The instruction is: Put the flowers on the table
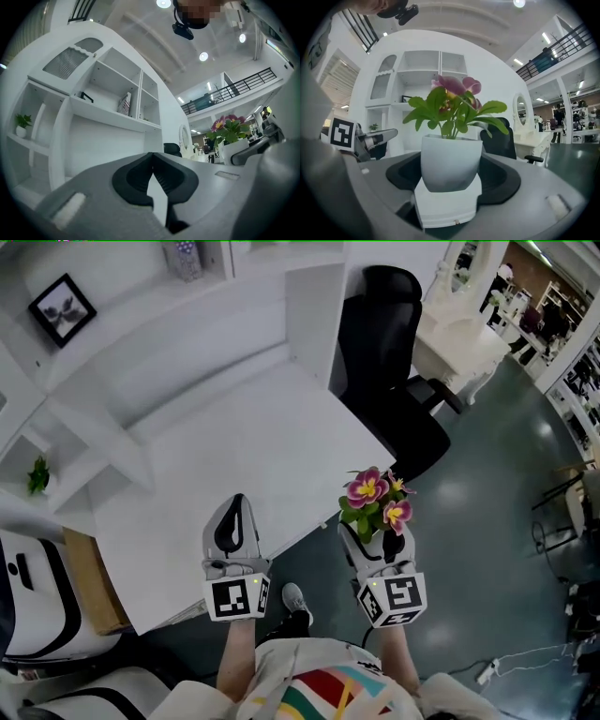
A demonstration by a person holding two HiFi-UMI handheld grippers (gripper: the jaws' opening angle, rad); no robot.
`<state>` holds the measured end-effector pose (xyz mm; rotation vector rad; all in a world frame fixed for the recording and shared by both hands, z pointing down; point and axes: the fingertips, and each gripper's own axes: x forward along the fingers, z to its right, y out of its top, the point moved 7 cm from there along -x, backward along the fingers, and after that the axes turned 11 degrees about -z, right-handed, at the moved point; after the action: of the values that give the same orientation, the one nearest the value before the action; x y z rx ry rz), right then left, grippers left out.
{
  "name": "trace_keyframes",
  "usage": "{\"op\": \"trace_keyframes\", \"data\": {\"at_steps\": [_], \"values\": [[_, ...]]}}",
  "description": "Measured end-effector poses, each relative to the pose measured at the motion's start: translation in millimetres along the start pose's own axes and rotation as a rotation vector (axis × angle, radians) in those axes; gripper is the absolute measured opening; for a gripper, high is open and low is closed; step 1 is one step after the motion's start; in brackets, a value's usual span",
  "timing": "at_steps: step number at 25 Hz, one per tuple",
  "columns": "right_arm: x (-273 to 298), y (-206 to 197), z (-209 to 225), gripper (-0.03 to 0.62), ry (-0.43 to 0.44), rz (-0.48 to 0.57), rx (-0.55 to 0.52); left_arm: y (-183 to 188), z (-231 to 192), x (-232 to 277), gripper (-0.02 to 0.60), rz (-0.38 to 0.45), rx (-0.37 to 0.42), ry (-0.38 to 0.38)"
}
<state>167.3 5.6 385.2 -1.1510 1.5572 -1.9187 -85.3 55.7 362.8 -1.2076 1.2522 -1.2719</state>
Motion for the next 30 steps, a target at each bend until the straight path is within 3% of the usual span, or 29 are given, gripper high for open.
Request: {"op": "trace_keyframes", "data": {"at_steps": [5, 17, 30], "values": [[42.2, 11.8, -12.4, 0.347, 0.045, -0.032, -0.027, -1.9, -28.8, 16.7, 0.005, -0.007, -0.004, 0.06], [101.3, 34.4, -55.1, 0.348, 0.177, -0.044, -0.091, 5.9, -86.0, -6.5, 0.005, 0.044, -0.016, 0.225], [188.5, 59.7, -72.0, 0.348, 0.425, -0.033, -0.194, 6.5, -118.5, 0.2, 0.004, 0.036, -0.044, 0.487]]}}
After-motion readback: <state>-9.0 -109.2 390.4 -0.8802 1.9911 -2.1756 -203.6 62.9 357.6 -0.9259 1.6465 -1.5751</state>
